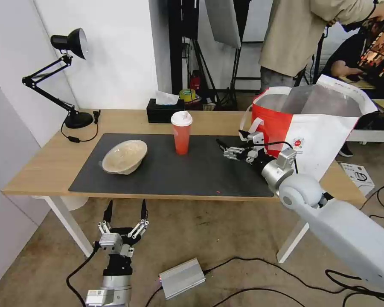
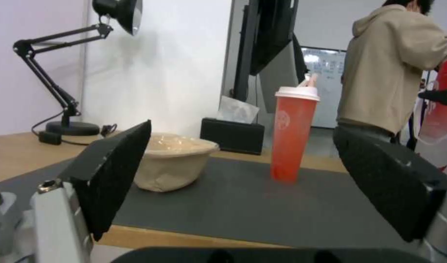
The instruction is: Pick up the trash from the table and place it into the takeout bag.
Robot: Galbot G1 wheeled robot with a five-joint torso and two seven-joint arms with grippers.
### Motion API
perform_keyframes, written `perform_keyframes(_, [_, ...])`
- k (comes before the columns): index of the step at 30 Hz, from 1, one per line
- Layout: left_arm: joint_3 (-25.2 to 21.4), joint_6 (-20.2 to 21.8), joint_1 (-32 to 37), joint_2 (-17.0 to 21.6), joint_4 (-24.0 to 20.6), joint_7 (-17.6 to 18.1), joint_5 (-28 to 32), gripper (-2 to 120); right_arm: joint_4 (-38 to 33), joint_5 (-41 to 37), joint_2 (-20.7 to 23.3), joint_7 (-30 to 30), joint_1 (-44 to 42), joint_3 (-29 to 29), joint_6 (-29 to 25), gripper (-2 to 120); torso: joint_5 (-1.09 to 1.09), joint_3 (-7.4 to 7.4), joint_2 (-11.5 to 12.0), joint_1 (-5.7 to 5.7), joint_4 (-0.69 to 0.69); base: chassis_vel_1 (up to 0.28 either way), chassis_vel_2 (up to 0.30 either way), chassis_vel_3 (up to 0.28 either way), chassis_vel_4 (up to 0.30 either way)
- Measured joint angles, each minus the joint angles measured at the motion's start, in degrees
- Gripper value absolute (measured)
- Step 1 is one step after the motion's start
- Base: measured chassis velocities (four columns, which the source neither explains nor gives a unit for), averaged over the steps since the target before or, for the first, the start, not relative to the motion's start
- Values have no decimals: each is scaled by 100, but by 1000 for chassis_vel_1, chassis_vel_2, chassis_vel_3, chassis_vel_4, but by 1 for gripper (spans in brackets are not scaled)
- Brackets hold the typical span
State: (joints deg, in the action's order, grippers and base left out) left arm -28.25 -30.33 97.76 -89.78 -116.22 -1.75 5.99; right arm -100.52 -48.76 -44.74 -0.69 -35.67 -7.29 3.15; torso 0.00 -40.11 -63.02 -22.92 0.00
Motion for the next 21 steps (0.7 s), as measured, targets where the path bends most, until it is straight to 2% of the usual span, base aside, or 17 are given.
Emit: perform_keyframes(21, [30,7,-87,-76,88,0,-11,100,422,-335,-318,41,681,-568,71,100,0,0,-1,0,0,0,0,0,0])
